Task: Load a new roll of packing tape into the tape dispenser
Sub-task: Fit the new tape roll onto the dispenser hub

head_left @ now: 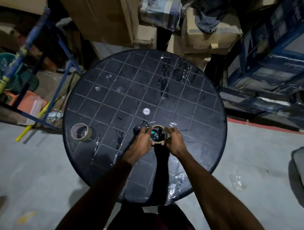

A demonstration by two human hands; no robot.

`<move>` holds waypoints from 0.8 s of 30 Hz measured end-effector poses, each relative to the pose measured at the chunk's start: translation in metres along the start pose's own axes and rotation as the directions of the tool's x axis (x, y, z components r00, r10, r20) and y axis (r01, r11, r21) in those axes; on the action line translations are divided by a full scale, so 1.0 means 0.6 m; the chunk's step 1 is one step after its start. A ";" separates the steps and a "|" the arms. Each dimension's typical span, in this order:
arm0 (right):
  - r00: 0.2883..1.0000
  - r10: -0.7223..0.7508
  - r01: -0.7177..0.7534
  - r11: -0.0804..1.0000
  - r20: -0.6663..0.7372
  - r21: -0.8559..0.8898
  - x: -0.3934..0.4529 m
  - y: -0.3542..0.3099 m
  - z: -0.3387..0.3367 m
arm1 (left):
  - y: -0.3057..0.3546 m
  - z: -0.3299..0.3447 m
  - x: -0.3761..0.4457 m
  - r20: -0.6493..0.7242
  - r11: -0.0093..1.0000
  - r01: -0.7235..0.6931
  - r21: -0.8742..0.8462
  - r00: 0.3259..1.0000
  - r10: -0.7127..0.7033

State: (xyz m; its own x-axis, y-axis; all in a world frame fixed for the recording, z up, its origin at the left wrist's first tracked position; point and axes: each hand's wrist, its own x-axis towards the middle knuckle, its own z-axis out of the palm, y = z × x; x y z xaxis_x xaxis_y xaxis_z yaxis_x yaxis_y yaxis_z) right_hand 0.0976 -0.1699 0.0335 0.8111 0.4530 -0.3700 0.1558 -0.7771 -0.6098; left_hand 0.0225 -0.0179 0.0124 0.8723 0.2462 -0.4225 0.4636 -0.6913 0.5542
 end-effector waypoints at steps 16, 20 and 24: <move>0.999 -0.020 0.020 1.000 0.026 -0.002 0.005 -0.024 -0.037 | 0.008 -0.019 0.023 0.046 0.999 -0.043 0.013 0.998 0.043; 0.998 -0.020 0.020 1.000 0.052 -0.011 0.015 -0.024 -0.041 | 0.013 -0.025 0.026 0.053 0.999 -0.046 -0.006 0.998 0.046; 0.997 -0.055 0.056 0.998 0.045 -0.016 0.003 -0.031 -0.041 | 0.003 -0.023 0.025 0.049 0.996 -0.083 0.028 0.995 0.082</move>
State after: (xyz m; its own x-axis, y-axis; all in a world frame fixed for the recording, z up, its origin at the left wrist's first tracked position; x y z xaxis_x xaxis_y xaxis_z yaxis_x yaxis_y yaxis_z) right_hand 0.1103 -0.1652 0.0616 0.7753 0.5143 -0.3666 0.2097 -0.7572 -0.6186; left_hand 0.0385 -0.0060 0.0173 0.8986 0.1558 -0.4101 0.3849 -0.7284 0.5668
